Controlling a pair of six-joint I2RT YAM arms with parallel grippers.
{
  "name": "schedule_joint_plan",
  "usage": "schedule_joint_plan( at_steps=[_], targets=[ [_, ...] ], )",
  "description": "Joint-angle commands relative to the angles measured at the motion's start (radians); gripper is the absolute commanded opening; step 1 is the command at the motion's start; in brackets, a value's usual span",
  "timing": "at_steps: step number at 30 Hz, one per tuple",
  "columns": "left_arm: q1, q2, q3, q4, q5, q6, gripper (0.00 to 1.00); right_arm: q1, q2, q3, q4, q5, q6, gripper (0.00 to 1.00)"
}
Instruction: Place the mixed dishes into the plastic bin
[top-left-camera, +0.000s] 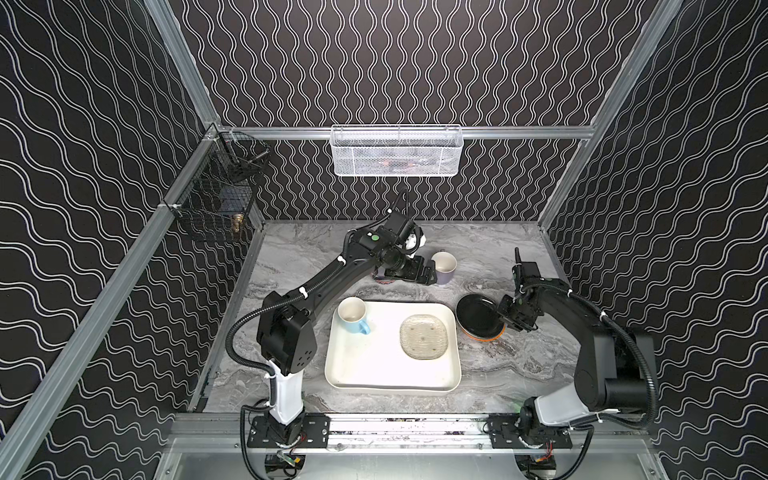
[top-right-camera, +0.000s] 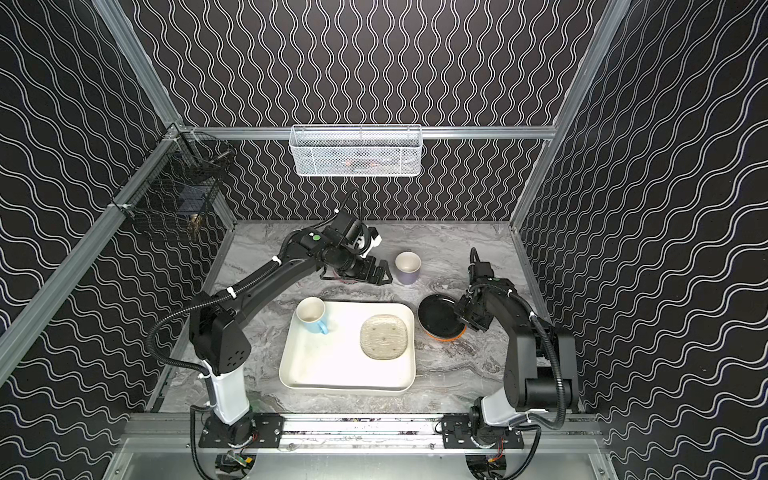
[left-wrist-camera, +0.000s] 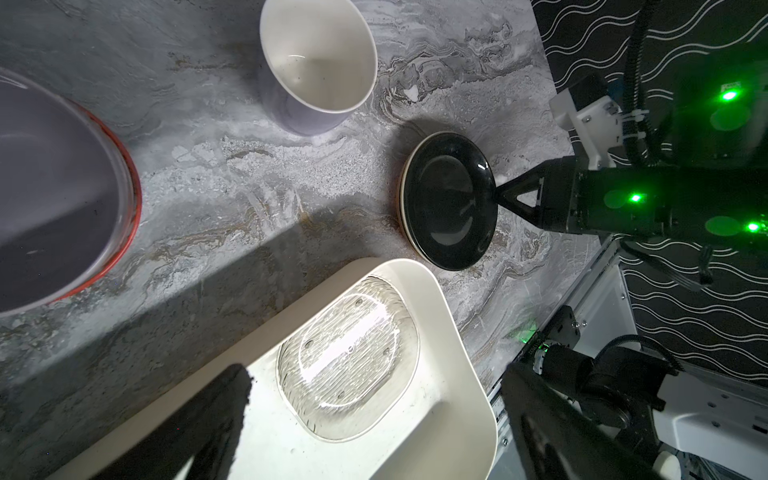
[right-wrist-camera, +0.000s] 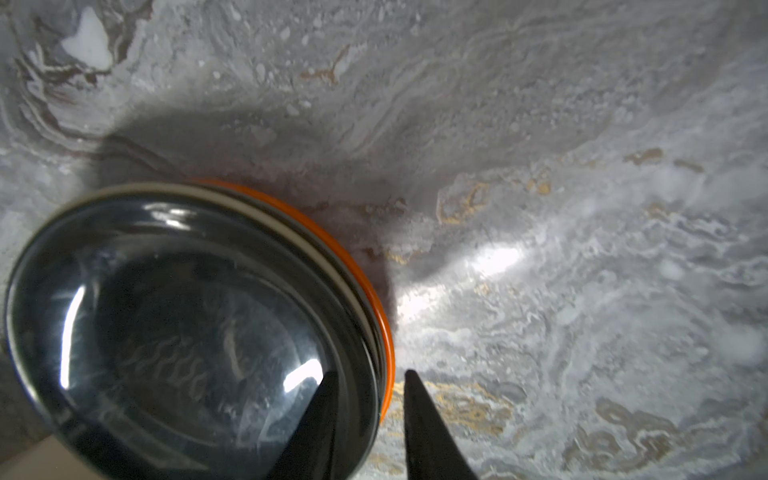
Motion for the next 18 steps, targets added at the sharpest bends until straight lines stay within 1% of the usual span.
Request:
schedule_joint_plan(
  at_steps=[1,10,18],
  targets=[
    [0.0,-0.017,-0.011,0.005,0.006,0.029,0.99,-0.002,0.023,0.012,0.034,0.01,-0.001,0.28],
    [-0.001,-0.039,-0.051,0.016,0.004,0.024,0.99,-0.03,0.023,-0.004,0.062,-0.01,-0.014,0.24],
    [0.0,-0.042,-0.053,0.015,0.0,0.023,0.98,-0.041,0.013,-0.034,0.082,-0.027,-0.018,0.15]
  ],
)
